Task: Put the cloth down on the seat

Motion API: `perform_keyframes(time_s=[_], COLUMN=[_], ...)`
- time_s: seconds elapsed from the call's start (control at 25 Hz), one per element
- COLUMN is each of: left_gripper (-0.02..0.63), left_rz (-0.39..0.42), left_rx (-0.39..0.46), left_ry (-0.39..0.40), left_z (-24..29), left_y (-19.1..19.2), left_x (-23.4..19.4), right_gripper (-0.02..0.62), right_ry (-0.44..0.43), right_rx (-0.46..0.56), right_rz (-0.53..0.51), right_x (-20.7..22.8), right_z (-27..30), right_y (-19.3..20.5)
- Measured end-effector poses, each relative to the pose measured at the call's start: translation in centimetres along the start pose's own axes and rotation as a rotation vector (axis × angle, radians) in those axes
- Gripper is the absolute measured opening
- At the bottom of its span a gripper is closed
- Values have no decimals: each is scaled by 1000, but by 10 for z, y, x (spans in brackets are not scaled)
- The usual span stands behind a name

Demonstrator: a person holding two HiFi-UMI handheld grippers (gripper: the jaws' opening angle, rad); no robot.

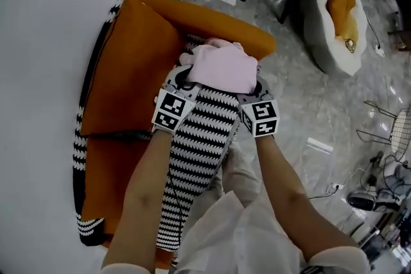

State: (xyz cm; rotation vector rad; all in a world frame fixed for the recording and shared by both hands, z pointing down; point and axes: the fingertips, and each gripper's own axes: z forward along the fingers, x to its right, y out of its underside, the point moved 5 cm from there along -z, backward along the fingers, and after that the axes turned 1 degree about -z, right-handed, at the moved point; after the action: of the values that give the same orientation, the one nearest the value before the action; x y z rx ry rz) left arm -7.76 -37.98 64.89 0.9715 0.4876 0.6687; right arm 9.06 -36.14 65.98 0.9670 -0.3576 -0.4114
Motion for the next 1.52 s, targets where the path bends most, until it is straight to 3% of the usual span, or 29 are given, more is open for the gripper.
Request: perform_keyframes(time_s=[0.24, 0.44, 0.6, 0.84, 1.12, 1.52], left_gripper=[129, 137, 141, 164, 196, 250], left_rz=[-124, -185, -168, -175, -234, -271], left_rx=[-119, -149, -182, -237, -251, -328], left_ry=[41, 92, 102, 108, 108, 78], left_z=[6, -19, -38, -70, -80, -104], left_y=[131, 190, 228, 262, 294, 292], left_x=[20, 43, 55, 71, 82, 102], right_gripper=[127, 130, 133, 143, 191, 239], right_ry=[-33, -65, -74, -122, -58, -14], right_rx=[-149, -191, -224, -277, -314, -404], right_rz=[137, 201, 198, 157, 151, 143], right_x=[-36, -77, -105, -138, -160, -168], right_z=[20, 7, 0, -13, -26, -54], right_y=[121, 181, 214, 248, 279, 276])
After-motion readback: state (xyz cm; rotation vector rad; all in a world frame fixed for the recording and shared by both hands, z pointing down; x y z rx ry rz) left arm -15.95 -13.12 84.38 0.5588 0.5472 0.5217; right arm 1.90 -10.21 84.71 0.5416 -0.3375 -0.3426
